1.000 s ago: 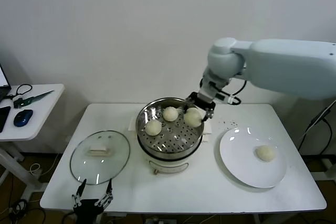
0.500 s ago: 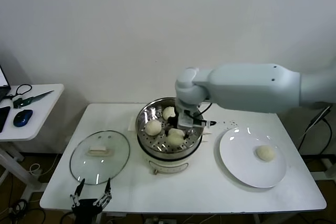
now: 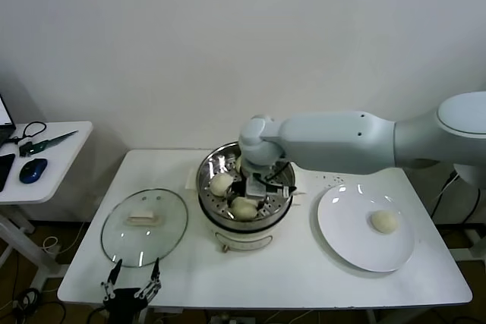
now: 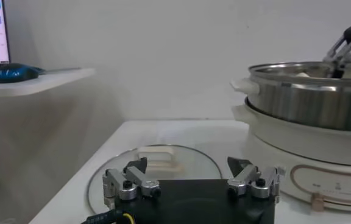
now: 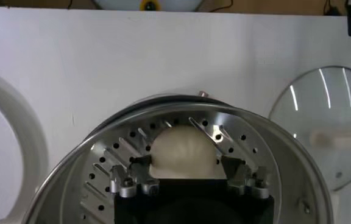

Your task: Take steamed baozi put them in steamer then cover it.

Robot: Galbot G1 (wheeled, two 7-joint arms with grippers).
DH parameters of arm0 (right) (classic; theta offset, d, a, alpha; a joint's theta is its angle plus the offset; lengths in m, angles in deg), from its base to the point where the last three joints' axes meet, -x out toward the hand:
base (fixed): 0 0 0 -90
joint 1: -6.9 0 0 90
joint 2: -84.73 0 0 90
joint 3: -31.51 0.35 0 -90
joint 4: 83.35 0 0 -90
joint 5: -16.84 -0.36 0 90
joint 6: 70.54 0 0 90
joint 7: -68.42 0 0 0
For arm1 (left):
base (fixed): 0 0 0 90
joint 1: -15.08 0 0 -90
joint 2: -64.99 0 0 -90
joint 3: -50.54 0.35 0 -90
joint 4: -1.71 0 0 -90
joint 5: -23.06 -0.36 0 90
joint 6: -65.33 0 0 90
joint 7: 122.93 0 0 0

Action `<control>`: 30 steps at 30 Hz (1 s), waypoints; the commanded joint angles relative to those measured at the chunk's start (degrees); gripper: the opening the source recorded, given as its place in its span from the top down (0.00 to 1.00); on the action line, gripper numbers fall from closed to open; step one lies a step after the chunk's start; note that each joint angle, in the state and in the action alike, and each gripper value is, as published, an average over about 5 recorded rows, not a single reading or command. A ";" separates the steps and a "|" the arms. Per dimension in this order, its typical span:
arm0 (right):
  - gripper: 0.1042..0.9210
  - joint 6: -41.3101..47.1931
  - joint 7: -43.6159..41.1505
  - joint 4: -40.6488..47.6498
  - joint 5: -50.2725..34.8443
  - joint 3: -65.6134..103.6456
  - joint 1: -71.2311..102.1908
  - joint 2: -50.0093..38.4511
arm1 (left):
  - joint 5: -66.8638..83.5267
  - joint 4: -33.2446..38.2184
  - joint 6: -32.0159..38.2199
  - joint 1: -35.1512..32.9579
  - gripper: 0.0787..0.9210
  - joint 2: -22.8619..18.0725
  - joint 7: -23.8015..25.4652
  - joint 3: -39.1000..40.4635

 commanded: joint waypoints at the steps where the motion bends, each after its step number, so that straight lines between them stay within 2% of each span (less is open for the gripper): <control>1: 0.13 -2.79 -0.64 1.39 -2.72 1.81 -3.00 -3.03 | -0.07 -0.04 0.05 -0.06 0.12 0.03 -0.02 0.04; 5: 0.12 -4.42 -5.53 2.55 -11.53 0.43 -9.92 -8.40 | -0.22 0.07 0.10 -0.15 0.12 0.02 -0.04 0.15; 9: 0.12 -3.60 -9.47 8.38 -20.13 -4.25 -15.88 -13.67 | -0.27 0.33 0.13 -0.32 0.12 0.05 -0.03 0.20; 12: 0.12 2.51 -12.27 12.22 -27.20 -9.53 -19.17 -18.29 | -0.26 0.51 0.17 -0.38 0.12 0.11 -0.03 0.19; 15: 0.12 10.64 -13.60 12.15 -31.20 -14.67 -20.68 -24.59 | -0.20 0.68 0.20 -0.42 0.12 0.21 -0.04 0.16; 20: 0.12 21.54 -9.75 6.93 -32.05 -16.49 -15.62 -37.15 | 0.05 0.83 0.25 -0.45 0.12 0.50 -0.04 0.03; 23: 0.12 27.10 -7.13 4.56 -29.71 -14.03 -9.98 -43.03 | 0.39 0.94 0.30 -0.57 0.12 0.67 -0.07 -0.21; 30: 0.12 27.85 -5.46 7.64 -18.92 -6.83 1.54 -47.51 | 0.71 0.91 0.24 -0.83 0.12 1.17 -0.06 -0.66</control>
